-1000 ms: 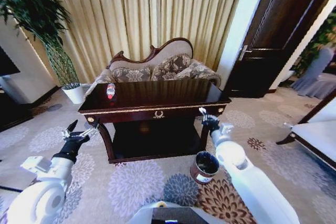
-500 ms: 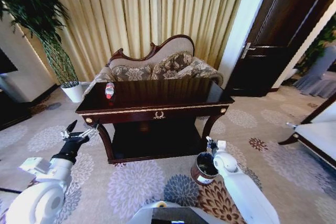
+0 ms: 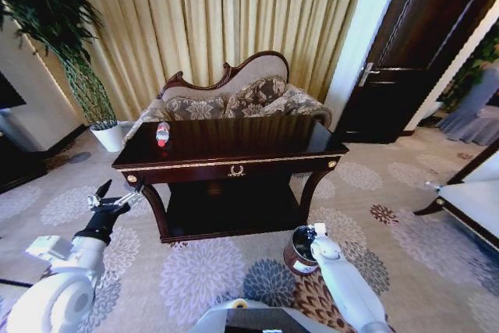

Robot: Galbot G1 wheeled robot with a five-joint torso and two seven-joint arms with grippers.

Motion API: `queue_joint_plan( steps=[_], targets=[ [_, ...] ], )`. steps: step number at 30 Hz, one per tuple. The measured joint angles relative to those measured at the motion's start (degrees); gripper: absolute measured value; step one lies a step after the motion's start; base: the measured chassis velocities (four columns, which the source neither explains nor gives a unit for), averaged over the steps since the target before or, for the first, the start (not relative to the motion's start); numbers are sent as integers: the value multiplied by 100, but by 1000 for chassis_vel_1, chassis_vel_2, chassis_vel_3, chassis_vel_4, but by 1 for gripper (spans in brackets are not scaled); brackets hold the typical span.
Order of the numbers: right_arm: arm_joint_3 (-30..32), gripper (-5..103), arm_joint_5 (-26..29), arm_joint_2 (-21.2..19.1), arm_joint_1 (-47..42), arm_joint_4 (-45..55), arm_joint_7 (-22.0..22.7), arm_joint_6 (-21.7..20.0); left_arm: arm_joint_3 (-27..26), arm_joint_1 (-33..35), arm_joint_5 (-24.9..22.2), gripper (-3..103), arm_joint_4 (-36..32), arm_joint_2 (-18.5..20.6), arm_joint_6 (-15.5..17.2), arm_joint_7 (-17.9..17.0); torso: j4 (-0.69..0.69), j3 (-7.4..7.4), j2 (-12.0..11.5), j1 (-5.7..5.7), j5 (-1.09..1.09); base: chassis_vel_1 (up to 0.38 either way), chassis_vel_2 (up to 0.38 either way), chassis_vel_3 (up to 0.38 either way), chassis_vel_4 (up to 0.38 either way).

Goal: Move to the front of the table and place the trash on the table into the trash bin.

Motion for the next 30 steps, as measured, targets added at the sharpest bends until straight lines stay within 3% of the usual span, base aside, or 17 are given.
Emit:
queue_joint_plan(
  steps=[1, 3, 5, 8, 9, 11, 13, 14, 16, 17, 24, 30],
  targets=[
    [-12, 17, -64, 5, -29, 80, -28, 9, 10, -5, 4, 100, 7, -4, 0, 0, 0, 0, 0, 0, 0, 0, 0, 0, 0],
    [-13, 17, -70, 4, -34, 94, -31, 10, 16, -7, 6, 100, 7, -5, 0, 0, 0, 0, 0, 0, 0, 0, 0, 0, 0],
    [-27, 33, -119, -19, -83, 218, -35, 17, 53, -16, 13, 100, 5, -15, 0, 0, 0, 0, 0, 0, 0, 0, 0, 0, 0],
    [-26, 38, -120, -31, -99, 249, -35, 24, 52, -16, 13, 100, 3, -16, 0, 0, 0, 0, 0, 0, 0, 0, 0, 0, 0],
    [-13, 50, -118, -43, -131, 322, -29, 78, 39, -14, 9, 100, 3, -16, 0, 1, 0, 0, 0, 0, 0, 0, 0, 0, 0],
    [14, 50, -80, -49, -174, 447, -26, 221, 18, -12, 2, 100, 3, -16, 0, 2, -1, 0, 0, 0, 1, 0, 0, 0, 0],
    [56, 66, 254, -87, -307, 1081, -25, 716, -11, -11, -21, 100, 3, -10, 0, 7, -1, 0, 0, 0, 2, 0, 0, 0, 0],
    [56, 66, 254, -87, -307, 1081, -25, 716, -11, -11, -21, 100, 3, -10, 0, 7, -1, 0, 0, 0, 2, 0, 0, 0, 0],
    [54, 77, 564, -214, -471, 2175, 17, 1115, -9, -19, -27, 100, 4, -7, -1, 9, 2, -1, 0, 0, -1, 0, 0, 0, 0],
    [54, 77, 564, -214, -471, 2175, 17, 1115, -9, -19, -27, 100, 4, -7, -1, 9, 2, -1, 0, 0, -1, 0, 0, 0, 0],
    [-164, 99, 999, -556, -882, 4576, 76, 1676, 17, -36, -38, 100, 30, 3, -35, 44, 2, -1, 0, 0, -1, 0, 0, 0, 0],
    [-304, 100, 1000, -637, -1074, 5235, -48, 1681, 15, -45, -47, 100, 33, 27, -41, 48, 0, -1, 0, 0, -1, 0, 0, 0, 0]
  ],
)
